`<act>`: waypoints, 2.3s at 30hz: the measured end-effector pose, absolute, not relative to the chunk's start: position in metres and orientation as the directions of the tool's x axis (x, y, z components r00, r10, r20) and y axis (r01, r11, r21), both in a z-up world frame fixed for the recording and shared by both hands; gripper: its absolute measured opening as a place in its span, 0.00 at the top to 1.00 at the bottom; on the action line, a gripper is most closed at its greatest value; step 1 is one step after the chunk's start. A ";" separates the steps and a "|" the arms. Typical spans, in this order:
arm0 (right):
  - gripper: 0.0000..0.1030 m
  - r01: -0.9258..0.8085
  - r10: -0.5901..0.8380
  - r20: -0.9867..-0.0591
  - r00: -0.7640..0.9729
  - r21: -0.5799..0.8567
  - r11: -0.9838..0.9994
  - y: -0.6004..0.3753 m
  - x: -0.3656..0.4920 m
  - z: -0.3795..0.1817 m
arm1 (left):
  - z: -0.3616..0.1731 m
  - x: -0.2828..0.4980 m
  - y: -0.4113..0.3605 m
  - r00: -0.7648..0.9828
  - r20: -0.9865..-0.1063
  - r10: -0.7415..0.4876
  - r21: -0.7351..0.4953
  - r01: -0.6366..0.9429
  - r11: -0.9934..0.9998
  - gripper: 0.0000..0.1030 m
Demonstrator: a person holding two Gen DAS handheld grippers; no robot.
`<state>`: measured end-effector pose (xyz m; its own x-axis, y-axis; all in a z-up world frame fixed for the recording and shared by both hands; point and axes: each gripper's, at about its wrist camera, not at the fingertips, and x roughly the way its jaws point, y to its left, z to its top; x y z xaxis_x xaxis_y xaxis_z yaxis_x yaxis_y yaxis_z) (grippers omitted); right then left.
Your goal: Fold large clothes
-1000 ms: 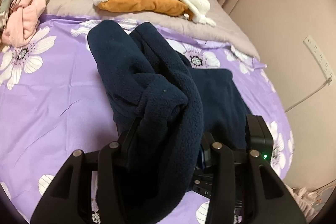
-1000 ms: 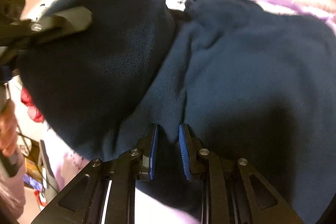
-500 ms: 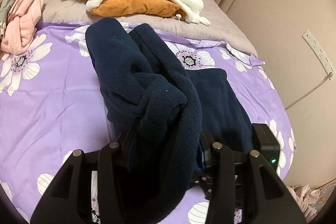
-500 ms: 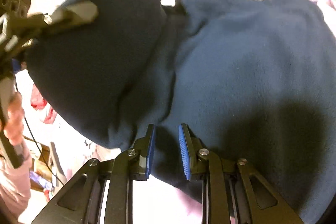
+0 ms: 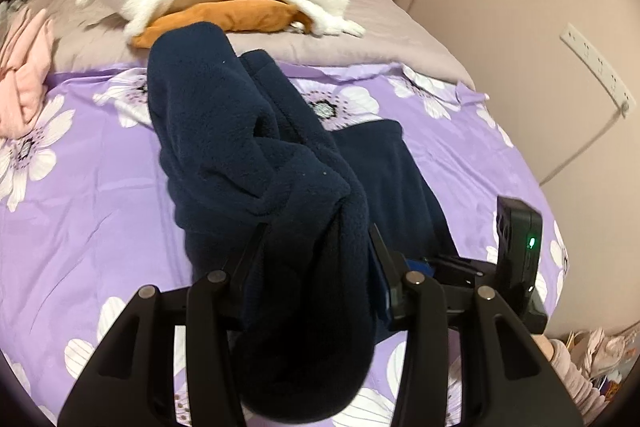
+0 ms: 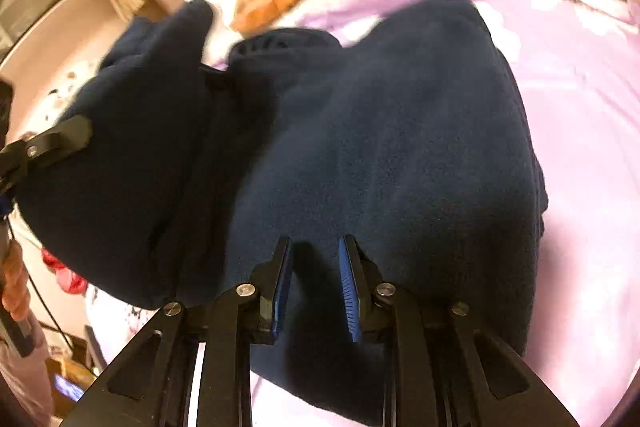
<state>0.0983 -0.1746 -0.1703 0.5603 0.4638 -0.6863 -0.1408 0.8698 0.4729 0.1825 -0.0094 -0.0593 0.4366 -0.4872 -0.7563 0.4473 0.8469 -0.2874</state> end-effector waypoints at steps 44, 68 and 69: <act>0.70 -0.227 0.670 -0.462 0.581 0.699 0.678 -0.185 0.164 -0.082 | -0.014 0.143 0.002 0.494 -0.676 -0.547 -0.345 0.444 0.827 0.21; 0.53 -0.097 0.602 -0.536 0.592 0.694 0.713 -0.232 0.163 -0.099 | -0.078 0.174 0.031 0.417 -0.551 -0.722 -0.580 0.431 0.692 0.03; 0.45 -0.107 0.620 -0.523 0.585 0.708 0.698 -0.224 0.167 -0.098 | -0.077 0.174 0.035 0.408 -0.534 -0.741 -0.598 0.436 0.672 0.03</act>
<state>0.1668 -0.2240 -0.0983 0.5850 0.6200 -0.5229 -0.1067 0.6979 0.7082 0.1735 0.0351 -0.0775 0.4080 -0.7405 -0.5340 0.4364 0.6719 -0.5984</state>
